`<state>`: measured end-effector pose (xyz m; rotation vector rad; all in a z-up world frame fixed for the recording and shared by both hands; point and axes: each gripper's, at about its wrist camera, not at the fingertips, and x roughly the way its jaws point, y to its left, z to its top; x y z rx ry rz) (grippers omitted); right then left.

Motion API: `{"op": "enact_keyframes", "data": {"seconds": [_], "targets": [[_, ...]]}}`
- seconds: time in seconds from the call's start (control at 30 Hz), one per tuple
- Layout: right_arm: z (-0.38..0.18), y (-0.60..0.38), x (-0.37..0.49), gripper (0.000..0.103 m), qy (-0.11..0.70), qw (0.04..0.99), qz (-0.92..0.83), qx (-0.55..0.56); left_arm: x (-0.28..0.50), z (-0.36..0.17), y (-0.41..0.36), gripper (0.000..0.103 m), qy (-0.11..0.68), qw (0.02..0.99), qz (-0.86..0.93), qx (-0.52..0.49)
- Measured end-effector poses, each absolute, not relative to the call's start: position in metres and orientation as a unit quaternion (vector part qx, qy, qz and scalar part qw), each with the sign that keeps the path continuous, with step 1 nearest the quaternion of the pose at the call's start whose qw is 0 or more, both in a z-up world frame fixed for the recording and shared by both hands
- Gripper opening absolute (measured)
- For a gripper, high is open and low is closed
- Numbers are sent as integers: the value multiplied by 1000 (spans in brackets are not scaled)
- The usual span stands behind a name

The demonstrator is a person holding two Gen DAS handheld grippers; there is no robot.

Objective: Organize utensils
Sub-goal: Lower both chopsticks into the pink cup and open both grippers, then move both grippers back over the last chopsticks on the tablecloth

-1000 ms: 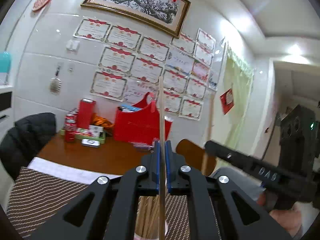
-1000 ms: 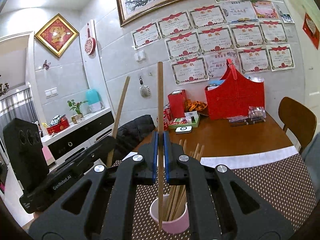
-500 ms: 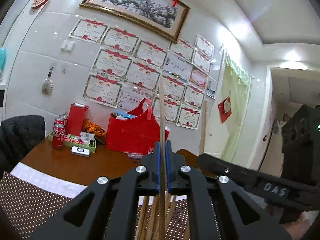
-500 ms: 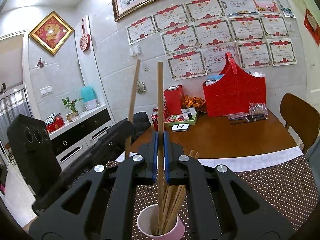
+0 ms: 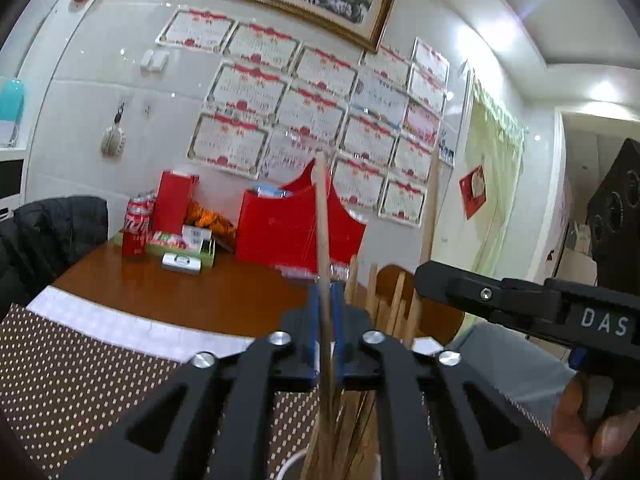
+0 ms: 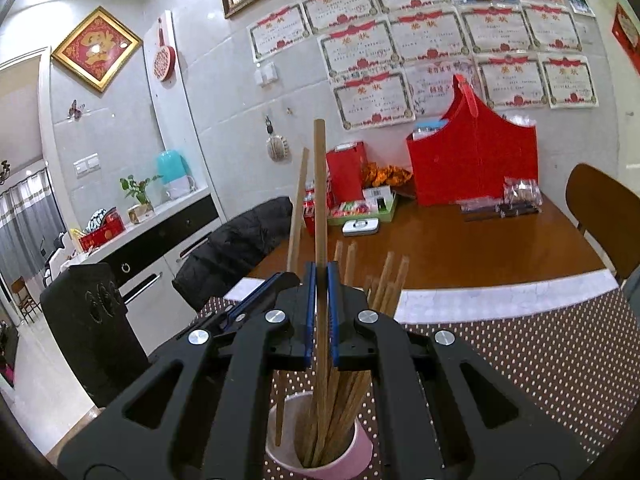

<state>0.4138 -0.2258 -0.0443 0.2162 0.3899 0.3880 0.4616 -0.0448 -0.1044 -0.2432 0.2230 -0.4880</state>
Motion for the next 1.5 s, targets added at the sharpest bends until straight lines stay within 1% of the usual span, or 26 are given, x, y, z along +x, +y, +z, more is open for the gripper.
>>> {"op": "enact_keyframes", "data": {"seconds": [0.03,0.1,0.13,0.17,0.2,0.23,0.27,0.33,0.37,0.43,0.6,0.87,1.13,1.5], "targets": [[-48,-227,415,11,207,953,191,110,459,-105,-42,54,113,958,-235,-121],[-50,-230,411,51,212,954,181,114,448,-104,-30,67,102,962,-219,-127],[-50,-233,407,85,206,955,178,120,443,-102,-26,68,99,964,-214,-125],[-48,-238,400,87,188,957,176,131,440,-100,-23,69,101,965,-208,-123],[-46,-241,396,87,180,959,174,135,436,-98,-20,74,104,967,-201,-120],[-43,-245,391,90,176,960,169,138,432,-95,-17,76,105,968,-195,-119],[-41,-248,387,97,175,960,166,141,425,-91,-13,77,104,969,-191,-118],[-36,-255,378,97,171,962,155,144,414,-84,-9,84,106,972,-179,-112],[-35,-256,375,97,173,963,150,142,407,-80,-9,84,108,973,-173,-106],[-33,-262,366,97,176,964,140,141,393,-72,-9,91,115,977,-158,-90],[-35,-277,333,97,181,965,112,155,357,-59,-10,99,120,983,-128,-64],[-49,-292,264,97,198,964,87,157,297,-46,-13,99,136,984,-110,-28],[-60,-304,207,97,214,960,77,164,250,-48,-14,99,150,983,-102,-16],[-73,-306,165,97,229,958,70,157,211,-64,-11,99,177,979,-101,-8]]}}
